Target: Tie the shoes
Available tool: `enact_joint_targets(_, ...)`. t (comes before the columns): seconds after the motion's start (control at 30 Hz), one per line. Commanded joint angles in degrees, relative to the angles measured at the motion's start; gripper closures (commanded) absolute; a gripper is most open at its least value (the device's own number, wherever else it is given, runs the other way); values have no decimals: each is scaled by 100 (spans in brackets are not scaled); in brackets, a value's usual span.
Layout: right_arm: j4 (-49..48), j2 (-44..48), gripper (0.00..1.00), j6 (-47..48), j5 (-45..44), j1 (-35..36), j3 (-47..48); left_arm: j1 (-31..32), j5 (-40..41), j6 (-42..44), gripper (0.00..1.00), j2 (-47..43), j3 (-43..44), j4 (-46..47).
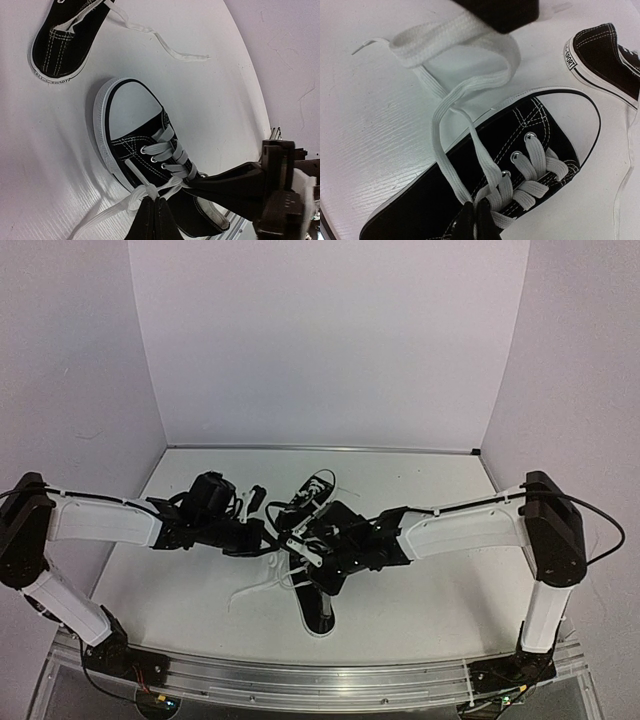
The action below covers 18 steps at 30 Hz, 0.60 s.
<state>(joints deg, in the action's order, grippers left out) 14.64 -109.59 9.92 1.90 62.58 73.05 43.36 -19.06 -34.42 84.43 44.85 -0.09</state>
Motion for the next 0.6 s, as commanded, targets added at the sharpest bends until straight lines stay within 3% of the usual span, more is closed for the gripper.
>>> enact_joint_targets(0.0,-122,570,98,-49,-190,34,9,-48,-330,45,100,287,274,430)
enact_joint_targets(0.57,-727,879,100,-105,-55,29,-588,-60,-1008,-303,100,1854,1045,2031)
